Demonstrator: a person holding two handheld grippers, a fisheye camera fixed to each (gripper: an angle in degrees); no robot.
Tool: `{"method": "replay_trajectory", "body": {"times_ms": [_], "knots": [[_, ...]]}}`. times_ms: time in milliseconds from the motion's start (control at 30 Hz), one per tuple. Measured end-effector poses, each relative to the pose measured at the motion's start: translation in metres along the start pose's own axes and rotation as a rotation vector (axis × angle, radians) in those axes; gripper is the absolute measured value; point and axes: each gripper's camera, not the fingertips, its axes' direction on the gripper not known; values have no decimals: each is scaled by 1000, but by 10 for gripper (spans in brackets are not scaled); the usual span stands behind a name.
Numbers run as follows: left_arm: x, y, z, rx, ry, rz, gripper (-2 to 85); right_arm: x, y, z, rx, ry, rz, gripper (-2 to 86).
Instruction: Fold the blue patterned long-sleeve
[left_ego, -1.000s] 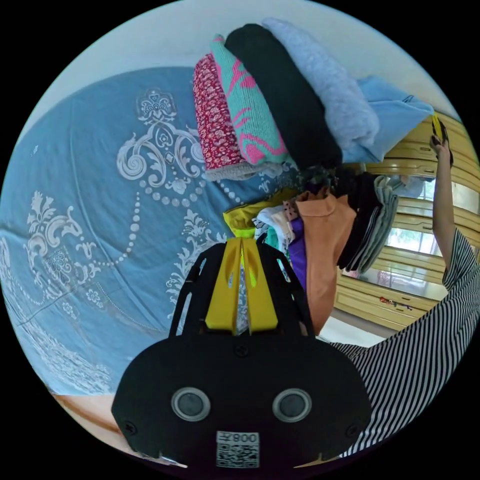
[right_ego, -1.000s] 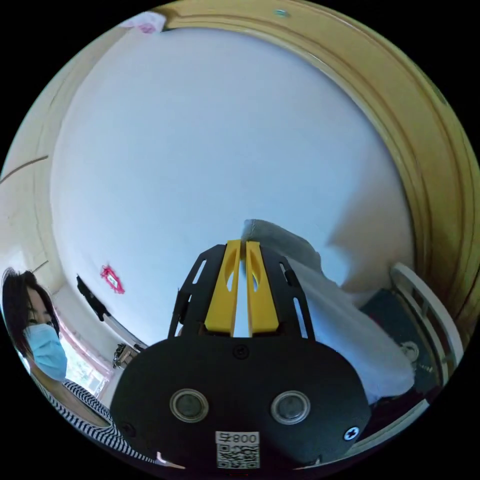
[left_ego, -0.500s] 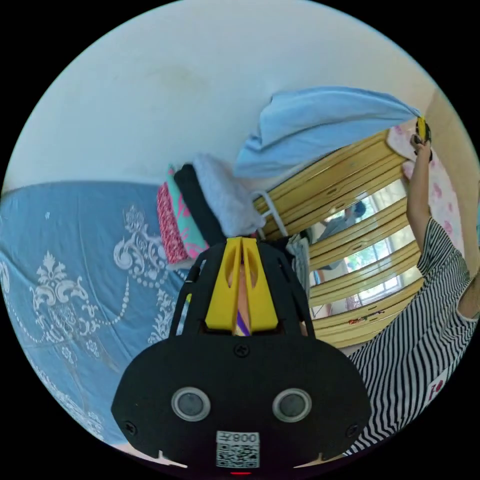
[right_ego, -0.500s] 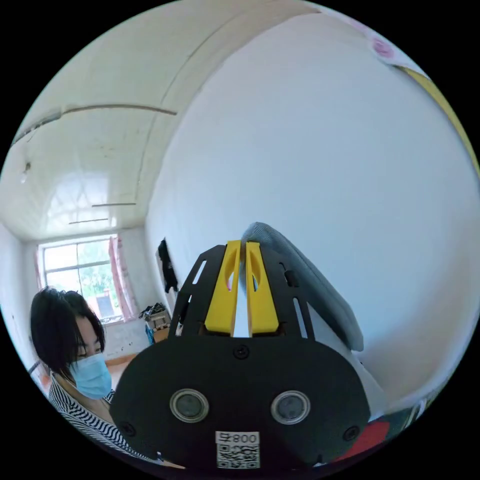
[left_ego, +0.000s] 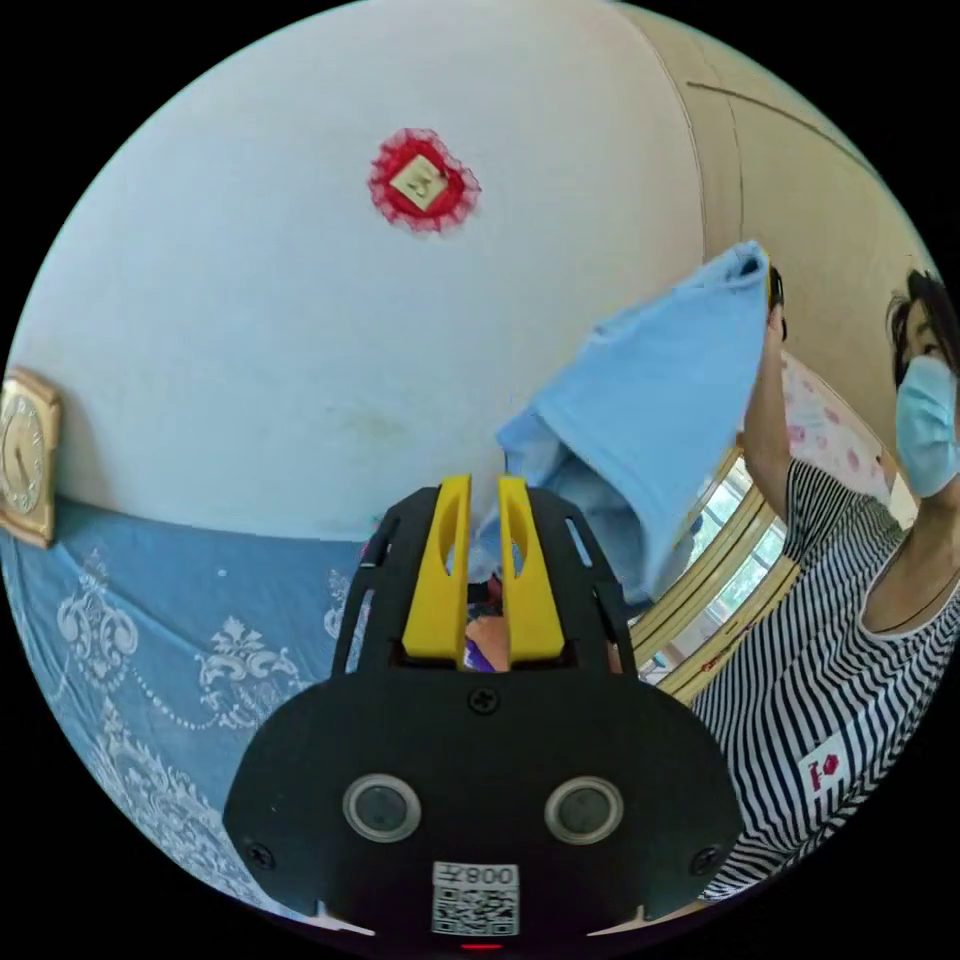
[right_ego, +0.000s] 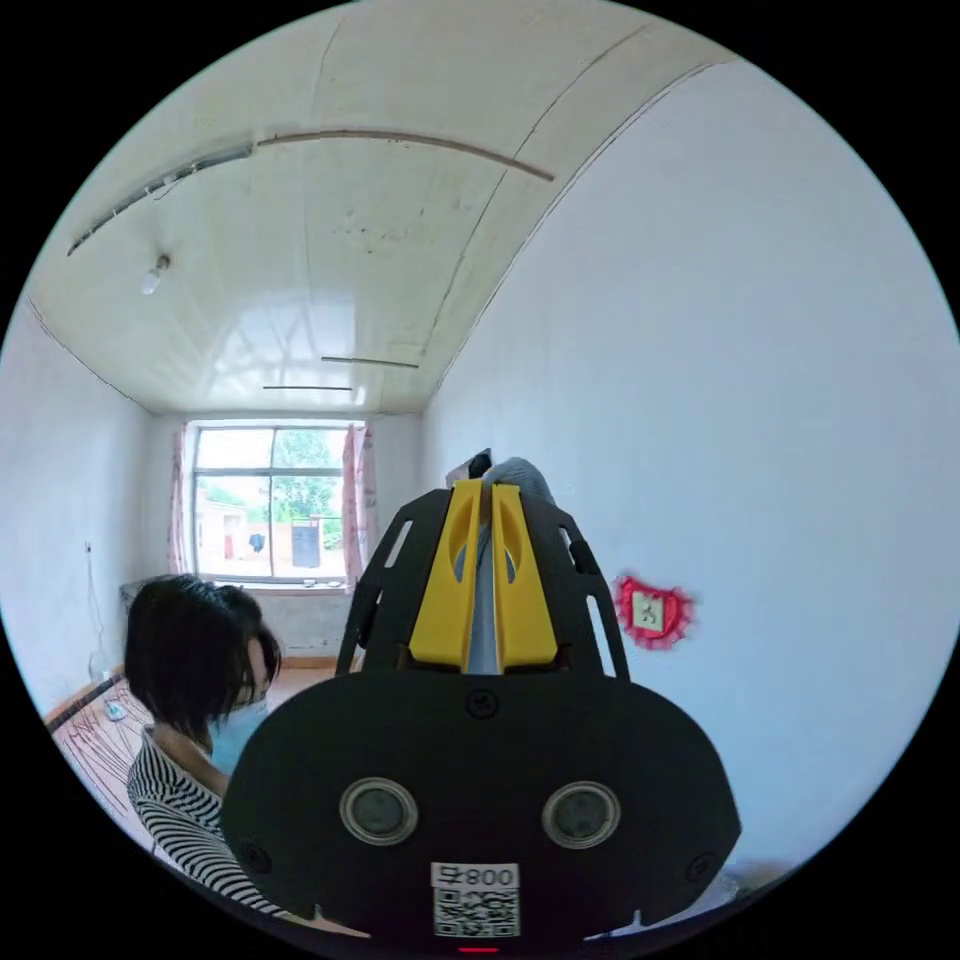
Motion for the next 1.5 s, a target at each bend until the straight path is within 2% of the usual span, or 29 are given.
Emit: {"method": "replay_trajectory", "body": {"times_ms": [267, 400, 567, 800, 1033, 1167, 1267, 1500], "knots": [[-119, 132, -132, -64, 18, -108, 136, 28, 106, 41, 23, -331, 267, 10], [-183, 191, -168, -57, 98, -161, 144, 0, 96, 83, -31, -465, 257, 10], [-247, 244, -182, -97, 177, -164, 148, -68, 39, 144, -153, -602, 131, 11], [-335, 321, -243, 51, 408, -195, 149, -107, -15, 164, -234, -547, 43, 12], [-397, 376, -252, -23, 589, -259, 173, -88, -34, 183, -255, -493, 120, 14], [-427, 392, -256, -34, 709, -253, 137, -77, -40, 194, -272, -432, 168, 14], [-445, 396, -273, -53, 740, -186, 44, -72, -42, 195, -275, -393, 194, 13], [-492, 409, -338, -25, 615, -170, 25, -69, -41, 175, -227, -331, 258, 11]]}}
